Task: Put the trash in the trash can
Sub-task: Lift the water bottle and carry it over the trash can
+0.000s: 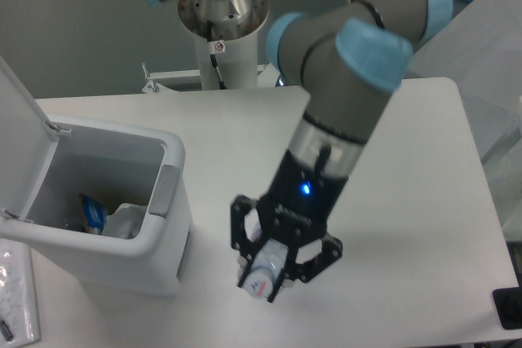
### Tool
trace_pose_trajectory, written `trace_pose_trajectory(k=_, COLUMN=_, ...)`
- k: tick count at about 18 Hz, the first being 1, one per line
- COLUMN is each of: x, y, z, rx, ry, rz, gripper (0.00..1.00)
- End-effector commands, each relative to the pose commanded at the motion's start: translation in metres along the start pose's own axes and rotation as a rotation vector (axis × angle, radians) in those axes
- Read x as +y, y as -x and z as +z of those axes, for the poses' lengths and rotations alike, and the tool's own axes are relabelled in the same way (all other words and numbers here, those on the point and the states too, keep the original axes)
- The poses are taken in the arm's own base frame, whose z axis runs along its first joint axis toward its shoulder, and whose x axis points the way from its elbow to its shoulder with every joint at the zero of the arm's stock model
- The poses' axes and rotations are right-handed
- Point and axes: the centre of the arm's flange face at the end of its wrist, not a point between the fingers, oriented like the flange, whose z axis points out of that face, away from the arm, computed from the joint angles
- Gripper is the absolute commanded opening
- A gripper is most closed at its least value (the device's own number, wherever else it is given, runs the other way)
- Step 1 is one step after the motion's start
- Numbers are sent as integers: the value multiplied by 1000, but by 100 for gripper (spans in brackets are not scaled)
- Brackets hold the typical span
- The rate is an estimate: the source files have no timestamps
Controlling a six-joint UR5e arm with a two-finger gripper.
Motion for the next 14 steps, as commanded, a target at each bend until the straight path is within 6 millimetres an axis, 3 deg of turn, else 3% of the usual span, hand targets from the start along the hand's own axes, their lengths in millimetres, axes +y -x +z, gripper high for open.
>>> trace_pose_trajectory(k=5, x=-24, y=-23, z=-18, rx=63, ry=-106, rz=58, gripper=16)
trace_pose_trajectory(k=10, x=-50, y=-64, z=-36, rx=197, ry=-217, rz=98, gripper=16)
trace_pose_trajectory(k=14, x=-61, y=-94, z=-38, rx=259, ry=-245, rz=114, gripper=17)
